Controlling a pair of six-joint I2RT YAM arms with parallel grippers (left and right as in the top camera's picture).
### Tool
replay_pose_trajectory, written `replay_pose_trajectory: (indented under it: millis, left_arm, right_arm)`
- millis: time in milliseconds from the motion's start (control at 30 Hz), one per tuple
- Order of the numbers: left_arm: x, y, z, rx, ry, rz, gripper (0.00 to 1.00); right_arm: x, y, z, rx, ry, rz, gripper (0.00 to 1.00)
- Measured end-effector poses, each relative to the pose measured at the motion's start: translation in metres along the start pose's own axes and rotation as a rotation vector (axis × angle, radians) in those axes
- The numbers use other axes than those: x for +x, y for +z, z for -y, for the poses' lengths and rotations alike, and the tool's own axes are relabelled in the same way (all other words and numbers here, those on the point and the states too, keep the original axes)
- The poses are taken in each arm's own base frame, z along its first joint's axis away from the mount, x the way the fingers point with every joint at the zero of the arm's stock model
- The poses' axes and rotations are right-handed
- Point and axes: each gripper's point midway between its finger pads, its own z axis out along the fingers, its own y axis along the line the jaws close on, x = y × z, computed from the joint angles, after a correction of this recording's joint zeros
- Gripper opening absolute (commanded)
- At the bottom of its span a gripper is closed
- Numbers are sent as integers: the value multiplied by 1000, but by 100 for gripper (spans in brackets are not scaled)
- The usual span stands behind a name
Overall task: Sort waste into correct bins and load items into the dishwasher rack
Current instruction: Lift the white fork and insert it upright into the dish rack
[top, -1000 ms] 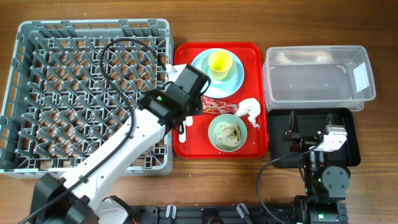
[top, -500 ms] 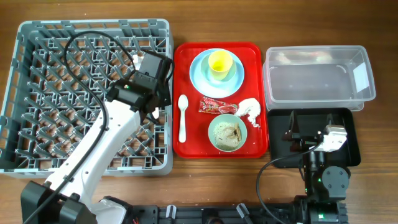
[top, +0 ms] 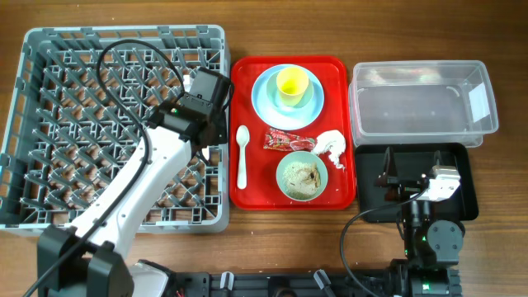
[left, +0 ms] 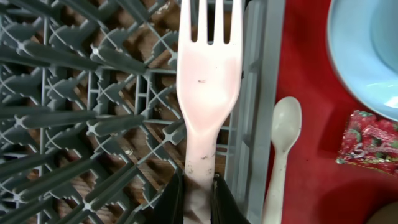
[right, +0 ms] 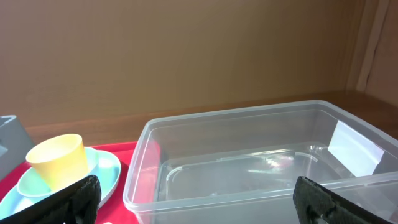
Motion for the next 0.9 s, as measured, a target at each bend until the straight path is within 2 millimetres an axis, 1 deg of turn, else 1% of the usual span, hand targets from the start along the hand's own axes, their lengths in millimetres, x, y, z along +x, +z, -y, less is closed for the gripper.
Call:
replay_pose_trajectory:
  millis: [167, 300, 367, 467, 533, 600, 633, 833, 900]
  left_arm:
    - [6, 14, 1, -21, -20, -43, 4]
    - [11, 22, 3, -23, -27, -73, 4]
    - [13, 25, 4, -26, -28, -81, 6]
    - [13, 27, 4, -26, -31, -86, 12]
    - [13, 27, 4, -26, -33, -86, 20]
    - [13, 27, 4, -26, -32, -83, 26]
    - [13, 27, 4, -26, -33, -83, 27]
    - [12, 27, 4, -29, -33, -81, 28]
    - [12, 27, 2, -38, -32, -77, 26]
  right_arm:
    - [0, 0, 0, 0, 0, 0, 100]
    - [0, 0, 0, 0, 0, 0, 100]
    - [0, 0, 0, 0, 0, 0, 100]
    - [0, 0, 0, 0, 0, 0, 100]
    - [0, 0, 0, 0, 0, 0, 100]
    - [0, 0, 0, 0, 0, 0, 100]
    - [0, 0, 0, 0, 0, 0, 100]
    - [0, 0, 0, 0, 0, 0, 100]
    - [0, 0, 0, 0, 0, 0, 100]
